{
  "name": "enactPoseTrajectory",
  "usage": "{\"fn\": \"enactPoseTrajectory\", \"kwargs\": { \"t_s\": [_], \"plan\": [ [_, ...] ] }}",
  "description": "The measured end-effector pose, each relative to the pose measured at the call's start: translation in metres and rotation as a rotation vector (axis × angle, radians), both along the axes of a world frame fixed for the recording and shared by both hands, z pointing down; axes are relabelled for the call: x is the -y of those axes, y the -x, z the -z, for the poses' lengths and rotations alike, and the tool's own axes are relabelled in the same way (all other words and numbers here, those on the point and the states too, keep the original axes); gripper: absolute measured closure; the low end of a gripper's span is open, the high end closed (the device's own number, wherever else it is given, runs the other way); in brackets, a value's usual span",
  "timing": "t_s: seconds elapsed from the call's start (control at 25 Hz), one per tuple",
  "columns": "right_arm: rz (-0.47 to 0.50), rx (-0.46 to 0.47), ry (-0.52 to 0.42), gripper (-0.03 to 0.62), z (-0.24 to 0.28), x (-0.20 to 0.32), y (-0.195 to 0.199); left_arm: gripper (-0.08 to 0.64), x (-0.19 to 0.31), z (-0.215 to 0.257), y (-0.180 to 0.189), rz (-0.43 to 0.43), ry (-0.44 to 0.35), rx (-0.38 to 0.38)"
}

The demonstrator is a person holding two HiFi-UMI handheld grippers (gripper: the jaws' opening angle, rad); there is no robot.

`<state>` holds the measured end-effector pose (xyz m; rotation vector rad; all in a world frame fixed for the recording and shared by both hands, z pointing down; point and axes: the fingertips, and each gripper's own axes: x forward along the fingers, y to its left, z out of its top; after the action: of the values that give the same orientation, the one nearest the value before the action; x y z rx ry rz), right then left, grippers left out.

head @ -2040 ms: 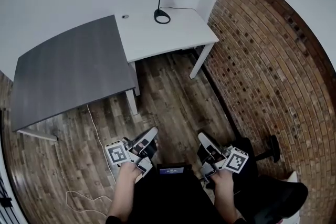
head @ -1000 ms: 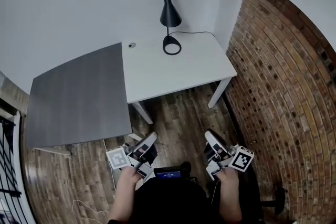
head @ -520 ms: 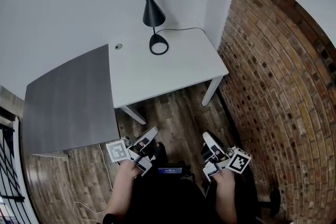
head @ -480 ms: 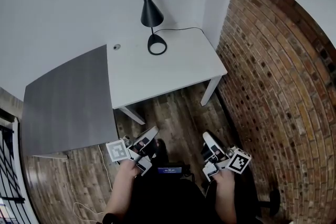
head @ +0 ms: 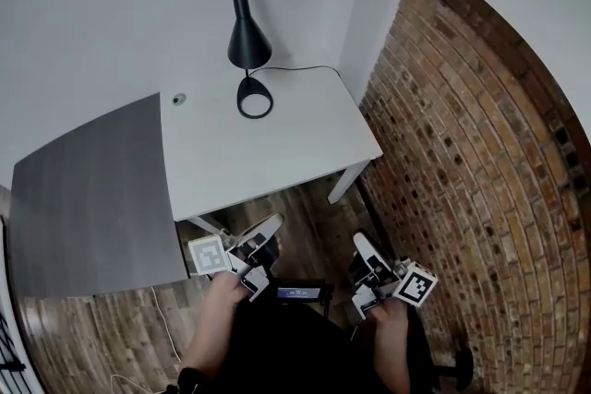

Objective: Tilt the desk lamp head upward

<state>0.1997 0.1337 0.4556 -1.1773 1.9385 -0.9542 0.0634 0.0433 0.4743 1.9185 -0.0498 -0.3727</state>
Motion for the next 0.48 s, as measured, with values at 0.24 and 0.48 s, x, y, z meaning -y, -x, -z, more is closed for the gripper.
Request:
{"fn": "enactPoseTrajectory", "kwargs": {
  "t_s": [0.24, 0.48],
  "plan": [
    [0.038, -0.046, 0.021, 0.500, 0.007, 0.075, 0.007, 0.551, 0.069, -0.001, 0.007, 0.040, 0.028, -0.046],
    [0.081, -0.049, 0.054, 0.500, 0.004, 0.141, 0.025, 0.551, 0.116, -0.003, 0.010, 0.037, 0.020, -0.063]
  ]
}}
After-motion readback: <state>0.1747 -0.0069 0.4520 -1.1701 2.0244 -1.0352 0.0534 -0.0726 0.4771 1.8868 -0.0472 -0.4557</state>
